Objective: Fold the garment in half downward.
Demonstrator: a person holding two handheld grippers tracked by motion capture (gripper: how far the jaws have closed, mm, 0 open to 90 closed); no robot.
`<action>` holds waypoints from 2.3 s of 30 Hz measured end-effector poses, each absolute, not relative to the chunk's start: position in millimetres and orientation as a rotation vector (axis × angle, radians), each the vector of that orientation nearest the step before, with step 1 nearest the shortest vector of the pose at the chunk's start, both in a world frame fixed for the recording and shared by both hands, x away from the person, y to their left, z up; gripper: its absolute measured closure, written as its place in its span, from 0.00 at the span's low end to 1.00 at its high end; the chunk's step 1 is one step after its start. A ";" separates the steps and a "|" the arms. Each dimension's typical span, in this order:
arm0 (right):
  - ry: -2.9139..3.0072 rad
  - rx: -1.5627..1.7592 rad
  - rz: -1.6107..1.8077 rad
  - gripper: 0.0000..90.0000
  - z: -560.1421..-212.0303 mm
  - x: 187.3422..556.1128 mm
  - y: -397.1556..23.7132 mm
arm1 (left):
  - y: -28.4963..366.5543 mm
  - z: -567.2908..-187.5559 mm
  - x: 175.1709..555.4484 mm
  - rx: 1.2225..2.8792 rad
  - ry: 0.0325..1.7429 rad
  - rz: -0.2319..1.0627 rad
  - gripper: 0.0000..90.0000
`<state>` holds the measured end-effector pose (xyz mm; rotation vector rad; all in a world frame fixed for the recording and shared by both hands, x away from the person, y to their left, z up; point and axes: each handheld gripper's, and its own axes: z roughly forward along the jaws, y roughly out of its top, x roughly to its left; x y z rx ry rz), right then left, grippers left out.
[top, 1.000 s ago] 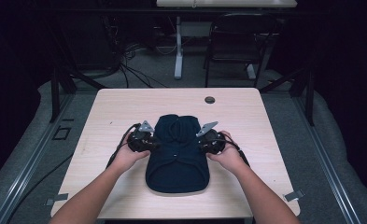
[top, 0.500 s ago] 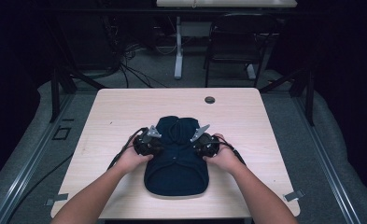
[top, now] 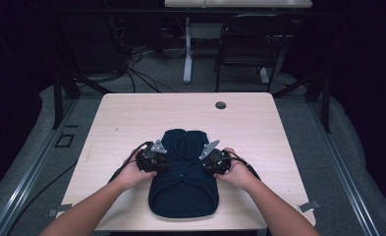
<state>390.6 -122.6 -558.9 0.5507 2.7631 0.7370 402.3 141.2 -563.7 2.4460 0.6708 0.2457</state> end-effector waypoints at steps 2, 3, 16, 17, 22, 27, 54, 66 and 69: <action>2.782 0.561 0.722 0.87 -557.8 389.2 -121.4 | 141.3 -563.3 401.6 2.452 0.664 0.238 0.75; 2.795 0.554 0.710 0.87 -557.1 388.3 -120.3 | 141.4 -563.0 401.0 2.460 0.656 0.238 0.75; 2.822 0.519 0.667 0.82 -554.0 382.2 -116.1 | 141.8 -558.7 394.1 2.489 0.637 0.200 0.69; 2.825 0.524 0.673 0.82 -552.6 382.2 -116.6 | 142.3 -556.1 394.2 2.473 0.639 0.215 0.69; 2.785 0.510 0.712 0.84 -533.7 387.4 -117.7 | 147.7 -533.0 410.3 2.409 0.667 0.271 0.69; 2.722 0.536 0.712 0.84 -513.5 409.7 -116.1 | 146.8 -517.2 433.6 2.364 0.709 0.285 0.70; 2.647 0.621 0.542 0.79 -520.5 492.4 -94.4 | 116.2 -533.6 502.3 2.476 0.746 0.418 0.68; 2.674 0.597 0.412 0.70 -544.3 496.4 -85.7 | 122.3 -554.0 506.2 2.480 0.785 0.420 0.62; 2.669 0.607 0.431 0.71 -547.4 496.1 -87.3 | 123.6 -554.7 506.3 2.486 0.782 0.426 0.62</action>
